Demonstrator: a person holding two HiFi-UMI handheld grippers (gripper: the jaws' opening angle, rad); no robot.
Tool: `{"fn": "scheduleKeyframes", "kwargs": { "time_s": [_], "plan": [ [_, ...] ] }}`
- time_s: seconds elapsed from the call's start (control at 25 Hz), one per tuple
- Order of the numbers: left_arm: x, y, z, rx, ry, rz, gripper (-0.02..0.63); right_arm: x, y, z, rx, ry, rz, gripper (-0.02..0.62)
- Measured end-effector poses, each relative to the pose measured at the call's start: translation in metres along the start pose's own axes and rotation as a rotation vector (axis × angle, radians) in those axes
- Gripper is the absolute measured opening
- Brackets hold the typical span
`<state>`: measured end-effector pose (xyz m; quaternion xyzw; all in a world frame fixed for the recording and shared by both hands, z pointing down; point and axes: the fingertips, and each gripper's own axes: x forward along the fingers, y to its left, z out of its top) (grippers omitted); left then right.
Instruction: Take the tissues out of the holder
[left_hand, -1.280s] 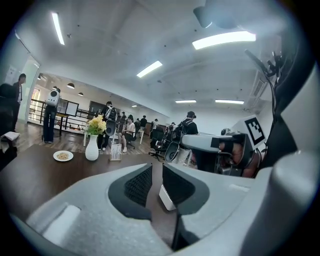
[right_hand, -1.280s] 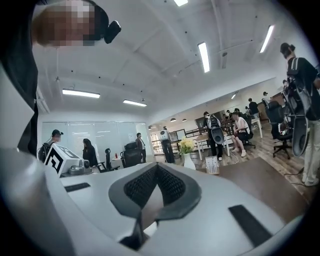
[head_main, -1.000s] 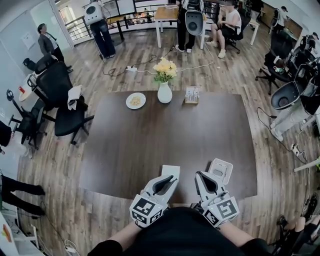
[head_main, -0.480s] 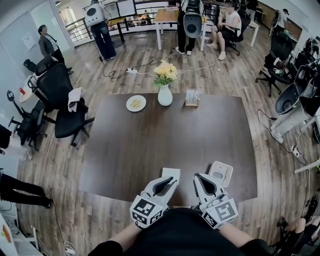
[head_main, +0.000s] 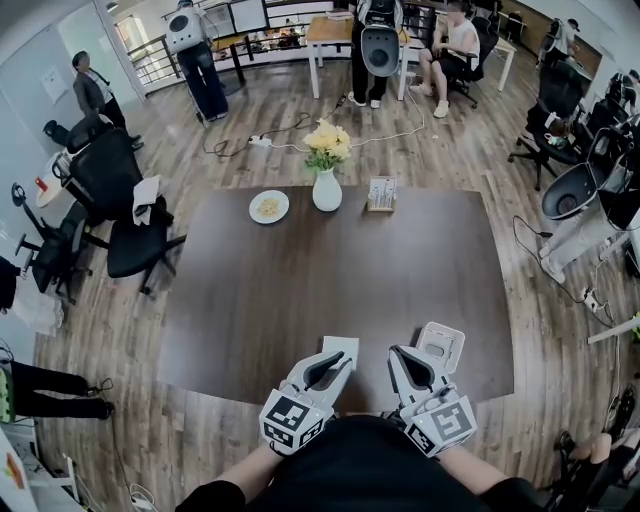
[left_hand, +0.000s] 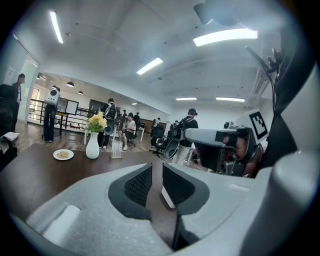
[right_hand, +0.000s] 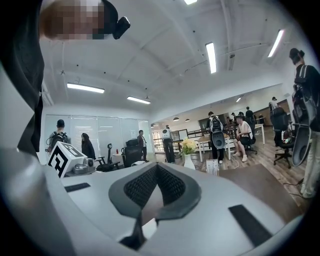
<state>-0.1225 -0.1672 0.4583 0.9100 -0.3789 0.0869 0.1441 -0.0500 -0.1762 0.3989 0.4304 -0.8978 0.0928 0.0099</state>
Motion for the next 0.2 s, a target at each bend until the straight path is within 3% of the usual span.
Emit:
{"fn": "scheduleKeyframes", "kwargs": {
  "time_s": [0.2],
  "plan": [
    [0.0012, -0.0005, 0.0022, 0.016, 0.004, -0.007, 0.067, 0.0023, 0.0002, 0.0019, 0.001, 0.006, 0.003, 0.008]
  ]
}}
